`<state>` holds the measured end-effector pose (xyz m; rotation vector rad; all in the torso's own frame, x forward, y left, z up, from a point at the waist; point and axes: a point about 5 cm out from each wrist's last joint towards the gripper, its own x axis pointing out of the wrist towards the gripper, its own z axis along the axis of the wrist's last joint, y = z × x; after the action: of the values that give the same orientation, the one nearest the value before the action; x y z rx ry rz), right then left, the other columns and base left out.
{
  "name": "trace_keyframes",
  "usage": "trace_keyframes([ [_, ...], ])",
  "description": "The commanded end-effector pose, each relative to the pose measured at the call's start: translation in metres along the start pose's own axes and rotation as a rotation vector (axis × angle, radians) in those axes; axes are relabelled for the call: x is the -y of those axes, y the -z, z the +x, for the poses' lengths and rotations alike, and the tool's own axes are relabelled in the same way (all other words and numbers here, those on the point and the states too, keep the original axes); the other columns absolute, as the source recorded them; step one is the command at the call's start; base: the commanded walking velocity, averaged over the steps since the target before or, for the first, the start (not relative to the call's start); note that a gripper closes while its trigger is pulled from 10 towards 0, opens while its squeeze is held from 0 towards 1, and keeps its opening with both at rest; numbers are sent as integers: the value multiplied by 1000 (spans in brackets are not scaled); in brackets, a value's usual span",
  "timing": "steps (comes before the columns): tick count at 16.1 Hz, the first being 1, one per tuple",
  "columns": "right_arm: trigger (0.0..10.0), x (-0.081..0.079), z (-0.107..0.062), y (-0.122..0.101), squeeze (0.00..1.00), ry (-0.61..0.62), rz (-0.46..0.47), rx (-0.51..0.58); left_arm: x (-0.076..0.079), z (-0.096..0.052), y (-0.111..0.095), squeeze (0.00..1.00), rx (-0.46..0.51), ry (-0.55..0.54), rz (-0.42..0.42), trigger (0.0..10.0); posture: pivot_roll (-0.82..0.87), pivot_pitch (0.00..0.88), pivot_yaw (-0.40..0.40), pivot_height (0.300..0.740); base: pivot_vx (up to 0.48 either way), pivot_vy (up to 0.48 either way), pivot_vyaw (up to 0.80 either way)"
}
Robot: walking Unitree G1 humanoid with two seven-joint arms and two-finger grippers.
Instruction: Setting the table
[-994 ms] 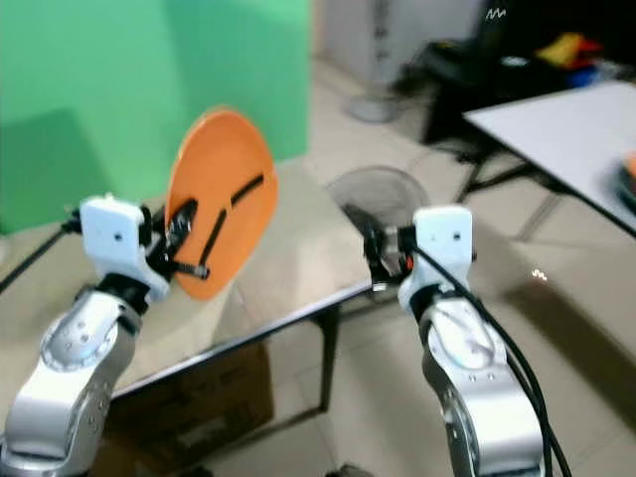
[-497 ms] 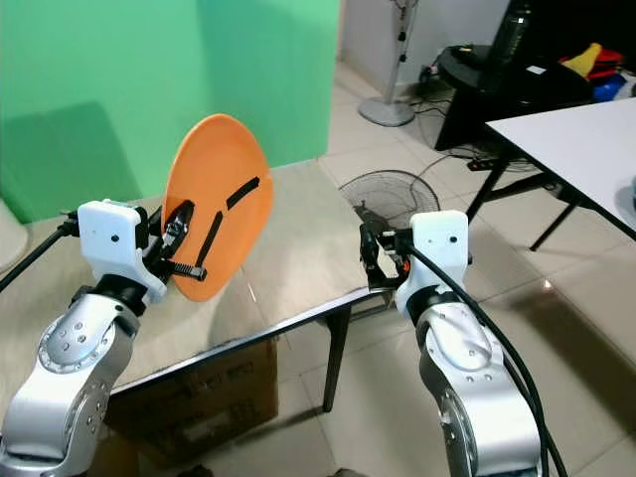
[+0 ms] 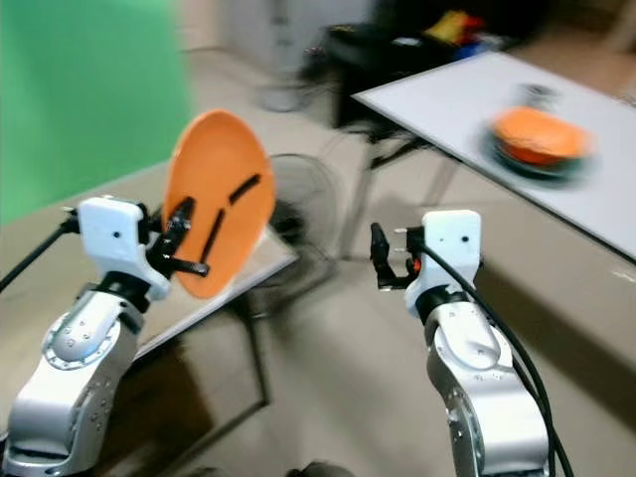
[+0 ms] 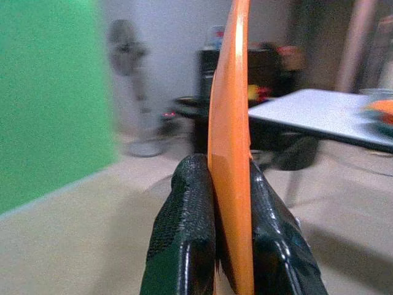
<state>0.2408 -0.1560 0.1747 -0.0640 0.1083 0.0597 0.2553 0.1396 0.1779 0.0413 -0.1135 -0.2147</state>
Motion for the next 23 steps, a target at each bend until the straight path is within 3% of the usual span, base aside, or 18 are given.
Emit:
trace_keyframes([
  [1, 10000, -3, -1, -3, 0, -17, 1, 9, -5, 0, -8, 0, 33, -22, 16, 10000, 91, 0, -18, 740, 0, -319, 0],
  [6, 10000, -2, 0, -3, 0, -11, 5, 6, -4, 1, -8, 0, 34, -16, 17, 10000, 89, 0, -16, 740, 0, -320, -86],
  [17, 10000, -2, -1, -3, 0, 5, 21, 6, -2, 5, -10, 0, 37, 6, 18, 10000, 83, 0, -4, 740, 0, -321, -771],
  [23, 10000, -2, -1, -3, 0, 15, 27, 4, -3, 7, -5, 0, -6, 6, -25, 10000, 81, 0, -1, 740, 0, 223, -492],
])
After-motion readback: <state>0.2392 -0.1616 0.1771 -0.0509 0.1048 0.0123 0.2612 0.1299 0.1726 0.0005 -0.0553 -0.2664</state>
